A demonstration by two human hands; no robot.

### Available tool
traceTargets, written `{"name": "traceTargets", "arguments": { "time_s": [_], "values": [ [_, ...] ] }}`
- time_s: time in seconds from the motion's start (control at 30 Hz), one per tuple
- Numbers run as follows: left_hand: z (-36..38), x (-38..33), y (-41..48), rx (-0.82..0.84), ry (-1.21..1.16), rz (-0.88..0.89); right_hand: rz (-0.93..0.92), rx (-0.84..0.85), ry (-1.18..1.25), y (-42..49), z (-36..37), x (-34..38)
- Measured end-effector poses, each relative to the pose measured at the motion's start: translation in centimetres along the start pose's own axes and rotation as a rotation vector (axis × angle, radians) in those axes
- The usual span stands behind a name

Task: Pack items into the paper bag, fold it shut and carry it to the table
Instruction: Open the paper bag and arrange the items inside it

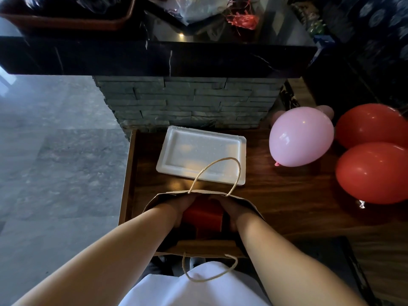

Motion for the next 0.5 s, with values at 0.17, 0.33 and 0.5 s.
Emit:
{"name": "traceTargets", "arguments": {
  "time_s": [0.17,0.33,0.5],
  "values": [
    [-0.7,0.8,-0.3,-0.036,-0.041,-0.036,-0.021,-0.075,-0.137,-0.4,-2.0,0.0],
    [-0.8,1.4,-0.2,-0.011,-0.026,-0.076,-0.021,-0.059,-0.040,0.1,-2.0,-0.9],
    [-0.1,0.7,-0.3,0.038,0.036,-0.070,0.018,-0.032,-0.047,-0.1,-2.1,-0.9]
  ]
}}
Point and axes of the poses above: each hand's wrist, its own y-axis towards the middle knuckle, its own z-axis out of the palm, x = y × z, the point moved 9 cm from there along y, towards the middle knuckle, and after that the axes turned 11 degrees about x, right-handed, at the moved point
